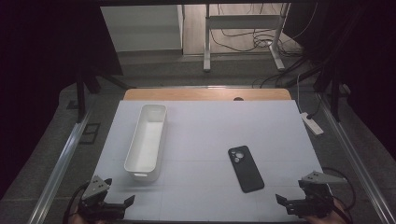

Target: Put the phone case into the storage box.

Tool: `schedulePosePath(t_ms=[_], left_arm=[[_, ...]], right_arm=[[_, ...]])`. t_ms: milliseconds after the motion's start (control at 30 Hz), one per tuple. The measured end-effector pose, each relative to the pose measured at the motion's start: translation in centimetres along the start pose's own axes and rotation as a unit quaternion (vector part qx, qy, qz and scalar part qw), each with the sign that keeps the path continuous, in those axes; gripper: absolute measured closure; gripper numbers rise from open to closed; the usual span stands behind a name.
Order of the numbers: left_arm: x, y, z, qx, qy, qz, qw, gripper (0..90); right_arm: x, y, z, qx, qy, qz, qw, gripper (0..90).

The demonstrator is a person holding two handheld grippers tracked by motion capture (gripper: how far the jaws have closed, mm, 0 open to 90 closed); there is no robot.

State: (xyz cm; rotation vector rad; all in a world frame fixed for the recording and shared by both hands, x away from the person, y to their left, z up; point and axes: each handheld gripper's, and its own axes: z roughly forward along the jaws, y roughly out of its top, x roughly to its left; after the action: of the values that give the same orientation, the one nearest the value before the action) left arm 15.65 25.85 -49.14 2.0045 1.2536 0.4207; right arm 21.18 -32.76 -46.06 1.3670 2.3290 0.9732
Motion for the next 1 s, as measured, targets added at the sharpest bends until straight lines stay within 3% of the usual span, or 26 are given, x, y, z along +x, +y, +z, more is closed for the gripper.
schedulePosePath(t_ms=[500,1000], left_arm=[[-0.05,-0.04,0.00,0.000,-0.003,0.005,1.0000,0.0],[0.01,-0.07,-0.04,-0.004,-0.008,0.003,1.0000,0.0]], right_arm=[[0.32,0.12,0.27,0.016,0.003,-0.016,0.9997,0.0],[0.44,0.13,0.18,0.011,0.002,-0.024,0.9997,0.0]])
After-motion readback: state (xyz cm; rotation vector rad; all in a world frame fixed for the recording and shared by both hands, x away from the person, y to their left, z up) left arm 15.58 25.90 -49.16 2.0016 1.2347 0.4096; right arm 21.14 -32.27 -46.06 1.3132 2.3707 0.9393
